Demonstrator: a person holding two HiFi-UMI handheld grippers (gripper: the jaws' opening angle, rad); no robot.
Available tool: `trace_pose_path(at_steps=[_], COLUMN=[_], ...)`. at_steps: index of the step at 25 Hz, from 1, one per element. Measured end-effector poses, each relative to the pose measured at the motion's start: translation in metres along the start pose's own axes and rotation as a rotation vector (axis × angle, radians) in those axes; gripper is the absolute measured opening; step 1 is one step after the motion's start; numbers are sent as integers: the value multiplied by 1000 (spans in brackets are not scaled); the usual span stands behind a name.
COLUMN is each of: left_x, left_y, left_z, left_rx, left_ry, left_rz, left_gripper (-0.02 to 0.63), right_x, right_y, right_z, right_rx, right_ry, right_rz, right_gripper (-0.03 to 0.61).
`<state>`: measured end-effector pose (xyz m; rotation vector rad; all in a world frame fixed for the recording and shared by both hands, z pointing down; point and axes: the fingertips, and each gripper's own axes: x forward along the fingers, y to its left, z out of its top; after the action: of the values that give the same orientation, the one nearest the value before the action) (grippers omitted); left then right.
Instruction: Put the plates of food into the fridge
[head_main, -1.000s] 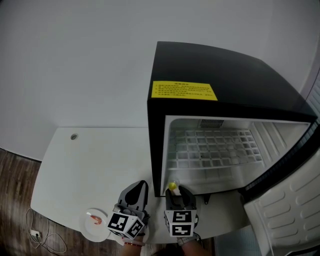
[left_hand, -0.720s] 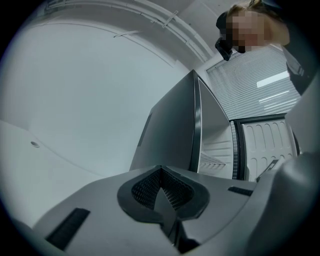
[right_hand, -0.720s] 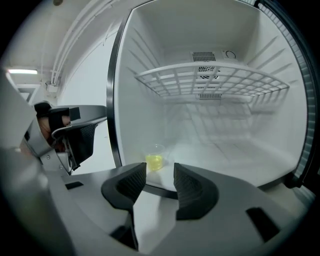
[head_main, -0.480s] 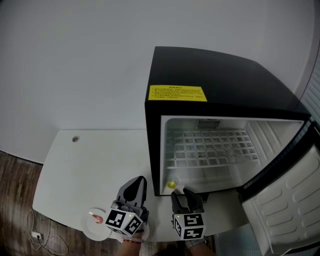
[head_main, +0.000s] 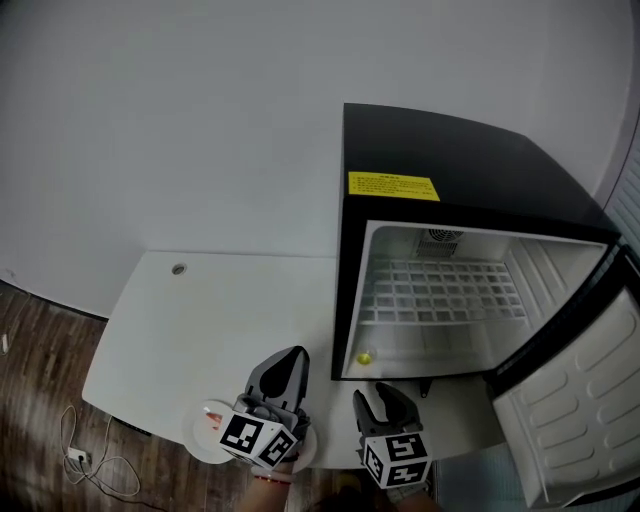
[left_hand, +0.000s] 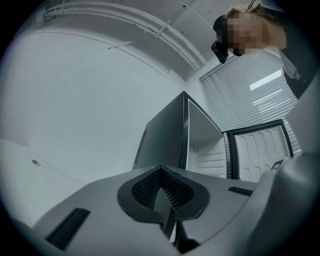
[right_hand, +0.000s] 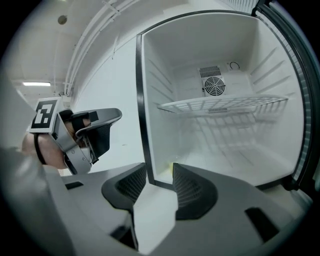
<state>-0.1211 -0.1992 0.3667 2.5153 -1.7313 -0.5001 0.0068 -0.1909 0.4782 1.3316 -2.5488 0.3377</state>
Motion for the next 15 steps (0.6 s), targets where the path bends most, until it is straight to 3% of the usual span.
trace_pose_path(at_steps=[5, 15], left_x=[-38, -118], left_y=[0, 9], left_z=[16, 10], left_rx=[19, 53], left_ry=[-4, 45], left_rz=[17, 79], left_gripper=[6, 6], right_x=[-23, -70], right_y=[41, 122], right_z=[-13, -56], right_rx=[-1, 25], right_ry=[25, 101], right_rz=[83, 250], right_gripper=[153, 153])
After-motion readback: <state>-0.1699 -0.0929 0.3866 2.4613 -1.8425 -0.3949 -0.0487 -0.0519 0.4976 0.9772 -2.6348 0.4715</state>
